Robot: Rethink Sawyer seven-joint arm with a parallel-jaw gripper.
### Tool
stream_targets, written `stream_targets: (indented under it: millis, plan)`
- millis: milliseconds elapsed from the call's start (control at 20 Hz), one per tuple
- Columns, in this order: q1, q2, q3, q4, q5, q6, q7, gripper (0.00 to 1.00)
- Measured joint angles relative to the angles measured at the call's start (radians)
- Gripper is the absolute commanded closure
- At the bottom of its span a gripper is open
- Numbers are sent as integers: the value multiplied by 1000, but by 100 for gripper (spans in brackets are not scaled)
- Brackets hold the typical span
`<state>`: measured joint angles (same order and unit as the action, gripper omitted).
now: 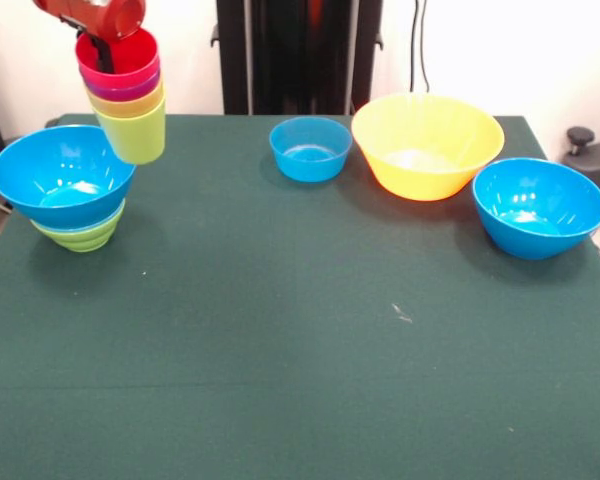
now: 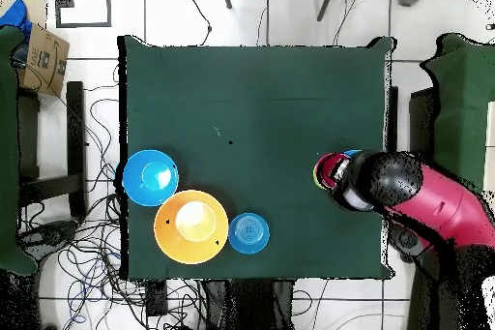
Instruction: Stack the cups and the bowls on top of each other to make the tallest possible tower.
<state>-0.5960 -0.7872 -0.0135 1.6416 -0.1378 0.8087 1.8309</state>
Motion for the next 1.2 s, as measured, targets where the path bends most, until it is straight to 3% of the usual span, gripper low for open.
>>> stream_targets:
  millis: [1200]
  plan:
    - [-103, 9, 58, 0, -112, 0, 0, 100]
